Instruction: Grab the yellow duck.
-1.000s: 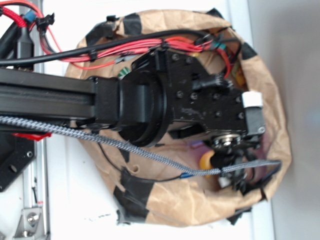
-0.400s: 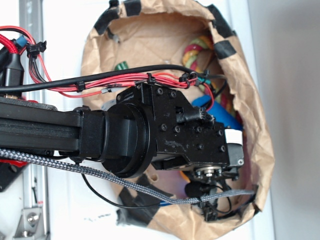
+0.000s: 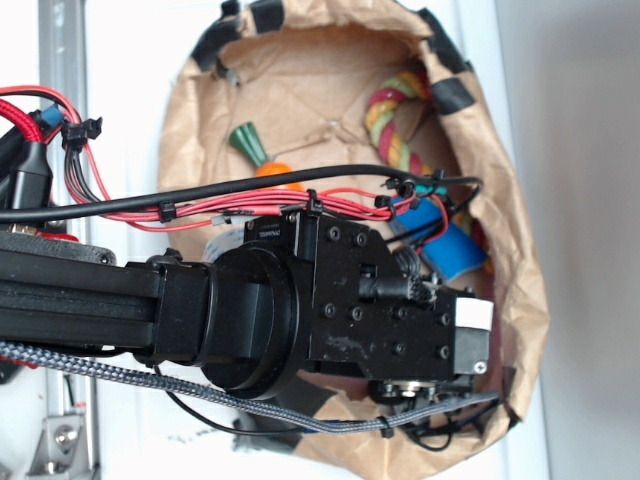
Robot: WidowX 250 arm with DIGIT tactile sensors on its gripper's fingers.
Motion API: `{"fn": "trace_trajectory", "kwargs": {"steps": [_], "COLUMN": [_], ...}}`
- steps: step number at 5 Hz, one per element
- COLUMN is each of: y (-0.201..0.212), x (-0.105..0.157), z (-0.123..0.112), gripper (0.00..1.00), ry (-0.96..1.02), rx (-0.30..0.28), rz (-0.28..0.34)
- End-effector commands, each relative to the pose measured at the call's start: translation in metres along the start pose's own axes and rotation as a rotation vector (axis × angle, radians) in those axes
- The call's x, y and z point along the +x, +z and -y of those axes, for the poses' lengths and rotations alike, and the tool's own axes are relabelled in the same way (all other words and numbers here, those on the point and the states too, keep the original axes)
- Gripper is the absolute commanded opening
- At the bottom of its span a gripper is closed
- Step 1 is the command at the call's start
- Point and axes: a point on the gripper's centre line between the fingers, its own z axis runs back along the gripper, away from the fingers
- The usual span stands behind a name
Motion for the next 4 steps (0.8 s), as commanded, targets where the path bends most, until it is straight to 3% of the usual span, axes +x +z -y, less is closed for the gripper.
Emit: {"fn": "trace_trajectory", "kwargs": {"steps": [1, 2, 3, 4], "y": [0.12, 0.167, 0.184, 0.187], "x": [-0.018, -0.035, -0.035, -0.031], "z": [-0.035, -0.063, -0.076, -0.081], "gripper": [0.0, 0.0, 0.0, 0.0], "ry": [-0.134, 0.081, 0.113, 0.127], "rx": [-0.044, 0.035, 0.104, 0.088], "rz": [0.128, 0.098, 0.106, 0.09]}}
